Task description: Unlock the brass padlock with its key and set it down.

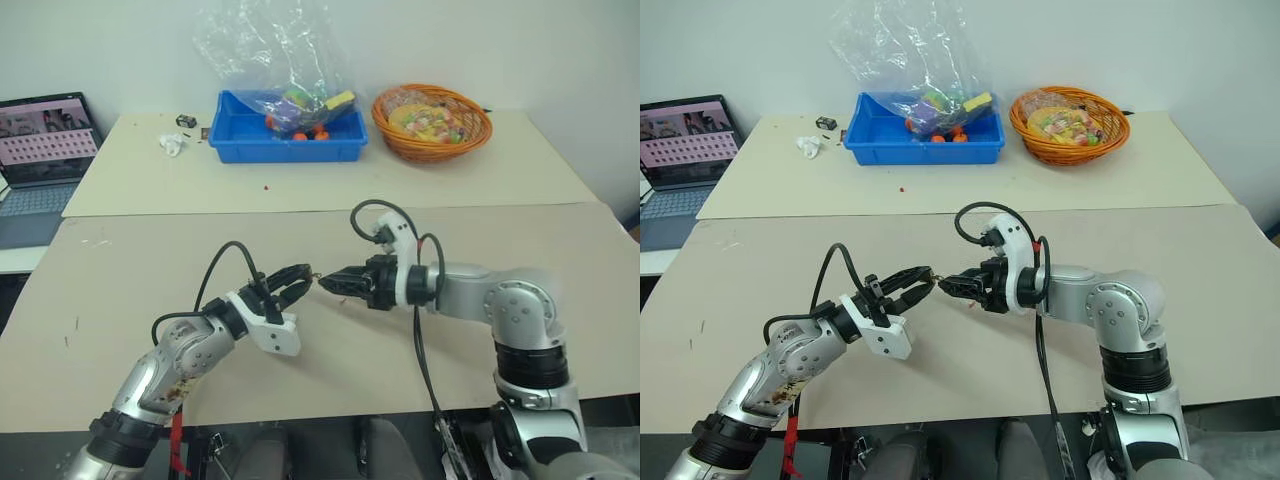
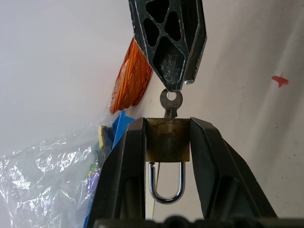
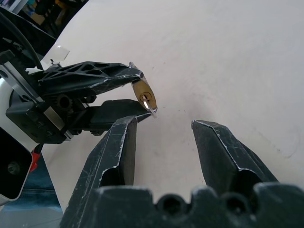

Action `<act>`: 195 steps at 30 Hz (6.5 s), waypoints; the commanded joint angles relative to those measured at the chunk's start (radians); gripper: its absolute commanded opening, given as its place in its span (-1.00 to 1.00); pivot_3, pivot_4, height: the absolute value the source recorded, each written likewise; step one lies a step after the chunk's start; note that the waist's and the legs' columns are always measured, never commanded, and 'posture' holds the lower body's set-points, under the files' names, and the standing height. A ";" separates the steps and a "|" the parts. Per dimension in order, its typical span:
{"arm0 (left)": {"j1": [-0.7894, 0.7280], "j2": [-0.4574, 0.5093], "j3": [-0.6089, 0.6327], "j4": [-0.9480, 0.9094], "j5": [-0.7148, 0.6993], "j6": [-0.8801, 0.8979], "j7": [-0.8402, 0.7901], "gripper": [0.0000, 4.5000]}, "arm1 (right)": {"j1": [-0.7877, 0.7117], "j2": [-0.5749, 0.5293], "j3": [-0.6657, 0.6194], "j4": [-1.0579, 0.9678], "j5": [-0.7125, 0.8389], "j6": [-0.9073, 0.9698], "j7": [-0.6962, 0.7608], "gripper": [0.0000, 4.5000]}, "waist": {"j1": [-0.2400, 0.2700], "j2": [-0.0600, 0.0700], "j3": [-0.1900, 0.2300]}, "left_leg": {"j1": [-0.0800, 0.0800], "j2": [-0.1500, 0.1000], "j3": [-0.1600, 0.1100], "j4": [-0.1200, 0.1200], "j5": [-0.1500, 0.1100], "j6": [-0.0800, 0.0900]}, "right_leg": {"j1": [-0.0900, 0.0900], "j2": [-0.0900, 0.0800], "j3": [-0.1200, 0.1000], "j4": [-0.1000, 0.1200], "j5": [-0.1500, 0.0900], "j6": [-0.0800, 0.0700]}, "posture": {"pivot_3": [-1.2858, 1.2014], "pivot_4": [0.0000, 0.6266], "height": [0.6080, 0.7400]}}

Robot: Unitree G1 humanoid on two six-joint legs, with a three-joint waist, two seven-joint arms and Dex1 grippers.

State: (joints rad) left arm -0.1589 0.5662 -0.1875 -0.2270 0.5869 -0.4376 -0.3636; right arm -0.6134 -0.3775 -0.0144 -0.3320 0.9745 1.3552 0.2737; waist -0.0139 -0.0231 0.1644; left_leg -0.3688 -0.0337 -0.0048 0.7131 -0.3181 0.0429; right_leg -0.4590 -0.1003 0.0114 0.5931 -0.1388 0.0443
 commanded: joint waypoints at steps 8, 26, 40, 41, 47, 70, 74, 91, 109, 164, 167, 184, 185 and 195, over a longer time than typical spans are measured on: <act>-0.008 -0.001 0.005 -0.029 -0.007 -0.013 0.016 -0.63 | -0.028 0.061 0.027 -0.046 -0.036 -0.042 0.005 0.04 | 0.000 0.000 0.000 | 0.000 0.000 0.000 0.000 0.000 0.000 | 0.000 0.000 0.000 0.000 0.000 0.000 | 0.03 -0.52 0.82; -0.014 -0.002 0.011 -0.043 -0.015 -0.007 0.005 -0.63 | -0.054 0.129 0.043 0.017 -0.131 -0.102 0.046 0.04 | -0.001 0.000 0.000 | 0.000 0.000 0.000 0.000 0.000 0.000 | 0.000 0.000 0.000 0.000 0.000 0.000 | 0.03 -0.52 0.82; -0.015 -0.012 0.014 -0.036 -0.036 -0.005 -0.006 -0.63 | -0.069 0.221 0.007 0.016 -0.149 -0.134 0.025 0.04 | -0.002 0.000 0.000 | 0.000 0.000 0.000 0.000 0.000 0.000 | 0.000 0.000 0.000 0.000 0.000 0.000 | 0.03 -0.52 0.82; -0.016 -0.013 0.013 -0.034 -0.037 -0.006 -0.006 -0.63 | -0.071 0.230 0.002 0.018 -0.149 -0.136 0.023 0.04 | -0.002 0.000 0.000 | 0.000 0.000 0.000 0.000 0.000 0.000 | 0.000 0.000 0.000 0.000 0.000 0.000 | 0.03 -0.52 0.82; -0.016 -0.019 0.011 -0.022 -0.069 0.000 -0.016 -0.63 | -0.078 0.253 -0.003 0.012 -0.164 -0.166 0.024 0.04 | -0.002 0.000 0.000 | 0.000 -0.001 0.000 0.000 0.000 0.000 | -0.001 0.000 0.000 0.000 0.000 0.000 | 0.03 -0.52 0.82; -0.028 -0.003 -0.003 -0.022 -0.104 -0.011 -0.038 -0.63 | -0.073 0.267 -0.006 0.001 -0.167 -0.166 0.023 -0.93 | -0.004 0.001 0.000 | 0.000 -0.001 0.000 0.000 0.000 -0.001 | -0.001 0.000 0.000 0.001 0.000 0.000 | 0.03 -0.52 0.82; -0.029 -0.007 -0.007 -0.026 -0.134 -0.013 -0.046 -0.20 | -0.075 0.267 -0.007 0.006 -0.169 -0.167 0.022 -0.93 | -0.003 0.001 0.000 | 0.000 -0.001 0.000 0.000 0.000 -0.001 | -0.001 0.000 0.000 0.001 0.000 0.000 | 0.03 -0.52 0.82; 0.009 0.049 0.075 -0.103 -0.577 0.122 -0.237 0.90 | -0.058 0.183 -0.033 0.080 -0.195 -0.192 0.082 -0.94 | -0.005 0.001 0.000 | 0.000 -0.001 0.000 0.000 0.000 -0.001 | -0.001 0.000 0.000 0.000 0.000 0.000 | 0.03 -0.52 0.82; -0.032 0.108 0.195 -0.318 -1.354 0.999 -0.352 -0.86 | -0.041 -0.032 -0.105 0.232 -0.012 -0.098 0.418 -0.94 | -0.013 0.001 0.000 | 0.001 0.000 0.000 0.000 0.000 -0.001 | 0.001 0.004 0.002 0.000 0.000 0.000 | 0.03 -0.52 0.82; -0.102 0.028 0.204 -0.323 -1.364 1.129 -0.275 -0.99 | -0.044 -0.076 -0.143 0.147 0.205 -0.086 0.377 -0.94 | -0.001 0.001 0.000 | 0.001 -0.001 0.000 0.001 0.001 -0.002 | 0.001 0.003 0.002 0.000 0.000 0.000 | 0.03 -0.52 0.82; -0.103 0.028 0.202 -0.323 -1.355 1.125 -0.277 -0.99 | -0.045 -0.075 -0.135 0.150 0.202 -0.083 0.363 -0.94 | -0.001 0.001 0.000 | 0.001 -0.001 0.000 0.001 0.001 -0.002 | 0.001 0.003 0.002 0.000 0.000 0.000 | 0.03 -0.52 0.82; -0.013 0.125 0.198 -0.334 -1.191 0.995 -0.376 -0.99 | -0.079 -0.121 -0.146 0.405 0.188 0.066 0.259 -0.94 | 0.000 0.001 0.000 | 0.001 -0.001 0.001 0.001 0.001 -0.002 | 0.001 0.003 0.002 -0.001 0.000 0.000 | 0.03 -0.52 0.82; -0.001 0.143 0.194 -0.338 -1.159 0.957 -0.399 -0.99 | -0.083 -0.129 -0.137 0.437 0.171 0.094 0.249 -0.94 | 0.000 0.001 0.000 | 0.001 -0.001 0.001 0.001 0.001 -0.002 | 0.001 0.003 0.002 -0.001 0.000 0.000 | 0.03 -0.52 0.82; -0.004 0.151 0.187 -0.404 -1.143 0.921 -0.435 -0.99 | -0.076 -0.132 -0.004 0.569 -0.053 0.138 0.229 -0.94 | 0.001 0.001 0.000 | 0.000 0.000 0.001 0.001 0.001 -0.001 | 0.001 0.003 0.002 -0.002 0.000 0.000 | 0.03 -0.52 0.82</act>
State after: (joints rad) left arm -0.1524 0.7181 -0.0011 -0.5797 -0.5500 0.5001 -0.7921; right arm -0.6773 -0.5199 -0.0223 0.2306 0.9516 1.4960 0.5096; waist -0.0132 -0.0226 0.1648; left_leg -0.3685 -0.0340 -0.0037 0.7137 -0.3172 0.0415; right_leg -0.4578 -0.0970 0.0137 0.5913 -0.1392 0.0439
